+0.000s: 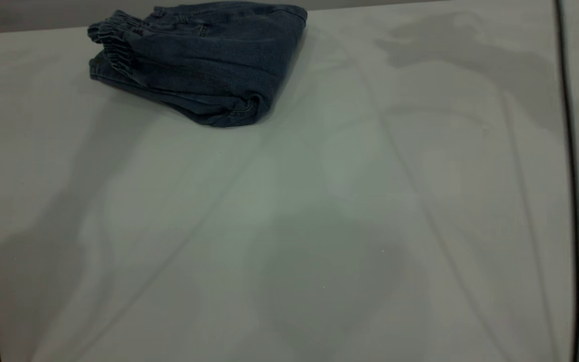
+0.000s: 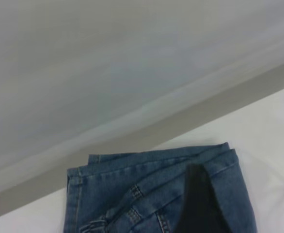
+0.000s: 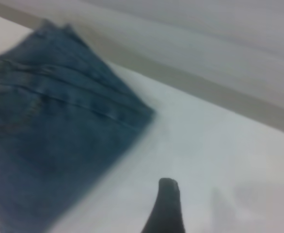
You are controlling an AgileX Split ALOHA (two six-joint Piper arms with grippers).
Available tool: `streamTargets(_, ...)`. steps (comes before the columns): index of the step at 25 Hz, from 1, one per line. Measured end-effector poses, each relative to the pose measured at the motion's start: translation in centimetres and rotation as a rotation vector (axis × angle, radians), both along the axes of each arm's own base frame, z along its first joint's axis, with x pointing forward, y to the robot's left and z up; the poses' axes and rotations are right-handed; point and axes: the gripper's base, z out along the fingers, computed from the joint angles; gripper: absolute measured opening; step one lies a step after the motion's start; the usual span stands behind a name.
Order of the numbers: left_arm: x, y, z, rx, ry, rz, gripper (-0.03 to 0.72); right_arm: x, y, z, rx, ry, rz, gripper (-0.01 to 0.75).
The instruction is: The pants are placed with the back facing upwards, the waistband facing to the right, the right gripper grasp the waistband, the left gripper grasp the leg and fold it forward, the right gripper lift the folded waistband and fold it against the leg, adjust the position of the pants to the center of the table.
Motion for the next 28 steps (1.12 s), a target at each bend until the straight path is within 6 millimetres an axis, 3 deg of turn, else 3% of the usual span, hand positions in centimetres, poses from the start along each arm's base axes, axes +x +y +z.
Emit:
streamTargets(7, 1.2, -0.1, -2.7, 0.032, 0.046, 0.009, 0.428, -2.6, -1.1, 4.2, -0.146, 0.02, 0.006, 0.559)
streamTargets(18, 2.1, -0.4, -5.2, 0.036, 0.094, 0.005, 0.428, -9.3, -2.2, 15.1, -0.198, -0.141, -0.075, 0.559)
streamTargets(28, 3.1, -0.9, -9.7, 0.052, 0.204, -0.002, 0.428, -15.9, -2.7, 17.3, -0.217, -0.126, -0.084, 0.559)
